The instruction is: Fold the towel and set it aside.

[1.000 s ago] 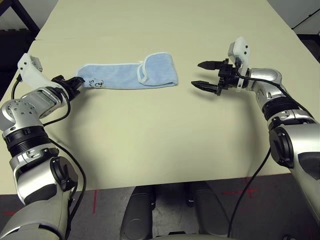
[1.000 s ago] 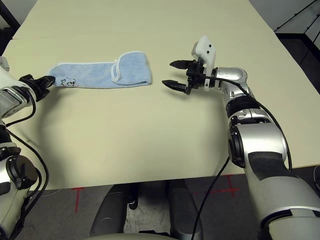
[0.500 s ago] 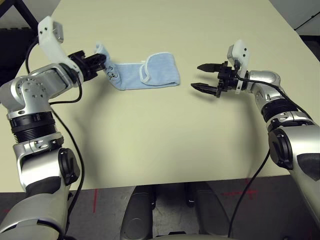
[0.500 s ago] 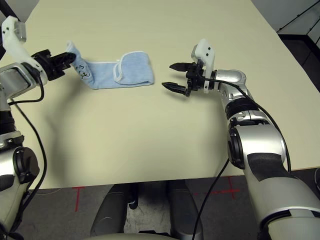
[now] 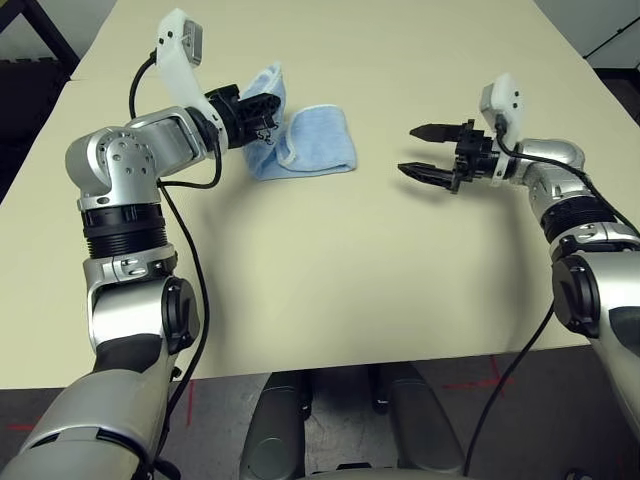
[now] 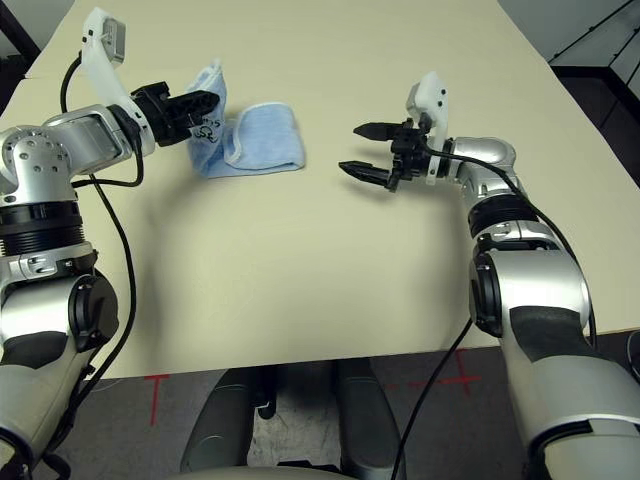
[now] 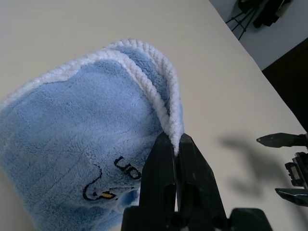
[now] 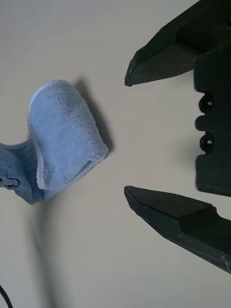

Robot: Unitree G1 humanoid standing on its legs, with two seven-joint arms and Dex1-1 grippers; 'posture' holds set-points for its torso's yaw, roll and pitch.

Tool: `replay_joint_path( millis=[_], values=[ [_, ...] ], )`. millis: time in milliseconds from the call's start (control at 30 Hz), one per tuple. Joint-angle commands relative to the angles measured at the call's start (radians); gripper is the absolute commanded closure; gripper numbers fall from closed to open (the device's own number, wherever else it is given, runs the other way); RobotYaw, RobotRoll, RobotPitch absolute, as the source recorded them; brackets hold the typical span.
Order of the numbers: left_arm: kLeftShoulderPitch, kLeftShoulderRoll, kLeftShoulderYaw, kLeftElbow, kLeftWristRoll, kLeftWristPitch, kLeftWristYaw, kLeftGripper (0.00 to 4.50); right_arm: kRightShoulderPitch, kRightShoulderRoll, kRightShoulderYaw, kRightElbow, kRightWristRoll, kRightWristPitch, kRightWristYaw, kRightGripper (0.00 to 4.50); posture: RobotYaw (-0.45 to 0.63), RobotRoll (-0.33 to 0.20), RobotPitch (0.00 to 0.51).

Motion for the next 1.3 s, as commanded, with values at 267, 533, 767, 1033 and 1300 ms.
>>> replay_joint_path(
  millis=[267,533,767,1033,1300],
  values=[
    [-0.018,-0.057,-0.066,0.025,0.021,0.000,-0.049,4.46,0.019,-0.023,-0.003,-0.003,-0.007,-0.013,-0.001,0.00,0.01,0.000,0.221],
    [-0.036,-0.137,-0.093,0.030,0.042,-0.010,-0.038,4.46,0.017,-0.013,-0.001,-0.005,-0.008,-0.015,-0.011,0.00,0.01,0.000,0.221],
    [-0.001,-0.191,-0.124,0.066,0.090,-0.029,-0.017,4.46,0.016,-0.011,0.003,-0.005,-0.012,-0.018,-0.019,0.00,0.01,0.000,0.225],
    [0.029,-0.235,-0.143,0.066,0.119,-0.046,-0.011,2.64,0.015,-0.006,0.009,-0.004,-0.020,-0.026,-0.032,0.00,0.02,0.000,0.225],
    [0.017,-0.349,-0.023,0.083,0.085,-0.141,0.077,0.02,0.012,0.001,0.010,-0.001,-0.032,-0.030,-0.047,0.00,0.02,0.000,0.225]
  ],
)
